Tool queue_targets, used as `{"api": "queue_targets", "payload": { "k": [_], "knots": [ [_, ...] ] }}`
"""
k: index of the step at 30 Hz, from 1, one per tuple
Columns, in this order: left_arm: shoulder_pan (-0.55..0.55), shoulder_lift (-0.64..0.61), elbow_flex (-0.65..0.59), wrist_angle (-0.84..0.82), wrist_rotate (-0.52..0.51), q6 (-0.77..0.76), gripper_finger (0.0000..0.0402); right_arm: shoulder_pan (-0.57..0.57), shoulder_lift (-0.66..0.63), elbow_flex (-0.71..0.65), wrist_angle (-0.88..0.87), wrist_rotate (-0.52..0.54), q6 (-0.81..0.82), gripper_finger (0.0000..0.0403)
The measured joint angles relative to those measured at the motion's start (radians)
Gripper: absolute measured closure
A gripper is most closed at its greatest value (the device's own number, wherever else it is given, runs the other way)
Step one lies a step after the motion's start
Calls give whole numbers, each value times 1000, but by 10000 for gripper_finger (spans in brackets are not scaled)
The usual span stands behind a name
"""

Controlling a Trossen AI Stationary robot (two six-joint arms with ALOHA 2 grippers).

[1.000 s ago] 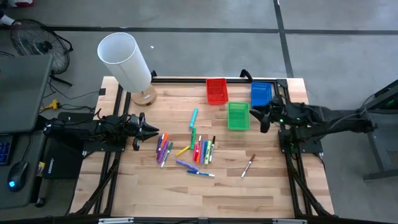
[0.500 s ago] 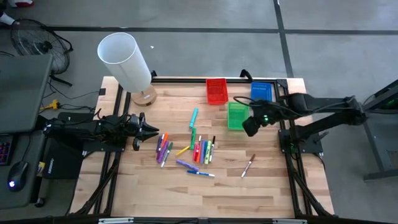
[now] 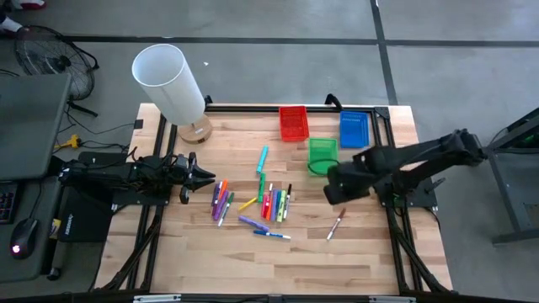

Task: Pick & Place Markers
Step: Put the brown marker in the blue bin

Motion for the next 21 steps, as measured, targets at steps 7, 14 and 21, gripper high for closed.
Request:
{"api": "queue_targets", "payload": {
  "k": [7, 14, 21],
  "knots": [
    [0, 0, 0, 0, 0, 0, 318, 175, 49, -121, 110, 6, 380, 254],
    [0, 0, 0, 0, 0, 0, 318, 275, 107, -210, 346, 41, 569, 254],
    [0, 0, 0, 0, 0, 0, 318, 256, 216, -228, 433, 36, 621, 254]
  ]
}}
